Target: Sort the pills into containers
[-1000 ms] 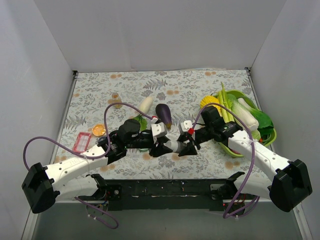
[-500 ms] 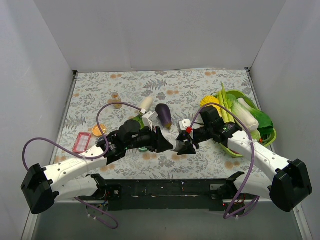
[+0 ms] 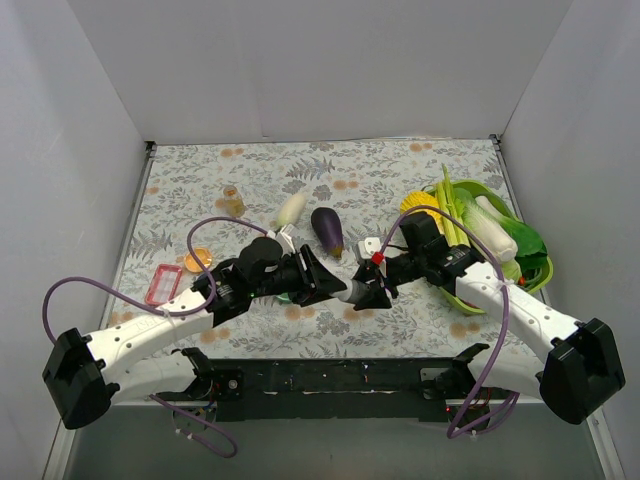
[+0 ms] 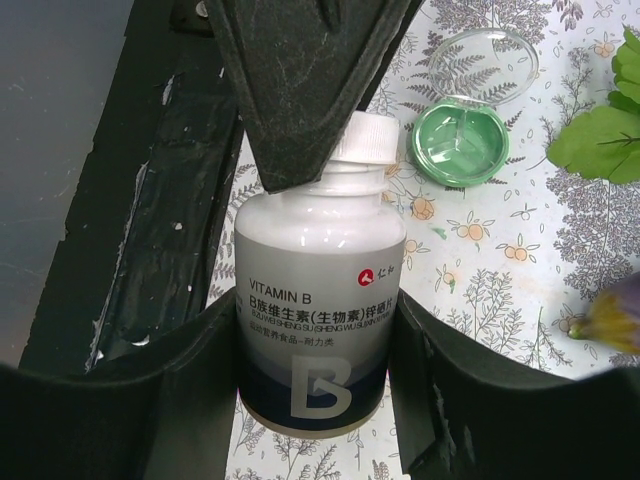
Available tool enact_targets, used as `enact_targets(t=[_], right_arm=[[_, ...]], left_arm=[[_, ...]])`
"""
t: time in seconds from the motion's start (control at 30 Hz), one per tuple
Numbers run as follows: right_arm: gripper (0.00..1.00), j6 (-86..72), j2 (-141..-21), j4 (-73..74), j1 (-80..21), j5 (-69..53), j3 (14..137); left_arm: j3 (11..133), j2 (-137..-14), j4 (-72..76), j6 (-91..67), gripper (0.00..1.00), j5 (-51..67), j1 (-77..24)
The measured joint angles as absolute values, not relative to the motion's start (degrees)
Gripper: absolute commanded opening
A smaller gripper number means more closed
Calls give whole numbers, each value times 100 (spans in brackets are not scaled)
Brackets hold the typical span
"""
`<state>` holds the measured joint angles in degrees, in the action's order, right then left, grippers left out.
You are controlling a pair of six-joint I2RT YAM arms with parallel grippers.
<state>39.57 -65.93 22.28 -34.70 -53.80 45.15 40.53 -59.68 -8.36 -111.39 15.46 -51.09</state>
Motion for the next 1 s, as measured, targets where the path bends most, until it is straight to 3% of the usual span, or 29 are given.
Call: enact_targets(t=[0.23, 0.83, 1.0], right_arm=[[1, 3913, -6547, 2034, -3494, -5446, 4510], [1, 3913, -6512, 1977, -3415, -5242, 4414], [1, 3913, -6493, 1964, -3406, -5245, 4372]], left_arm=[[4141, -5817, -1109, -11319, 19, 1599, -4984], [3660, -5201, -749, -11426, 14, 2290, -4617], [3817, -4958, -1321, -10674, 16, 2097, -4399]])
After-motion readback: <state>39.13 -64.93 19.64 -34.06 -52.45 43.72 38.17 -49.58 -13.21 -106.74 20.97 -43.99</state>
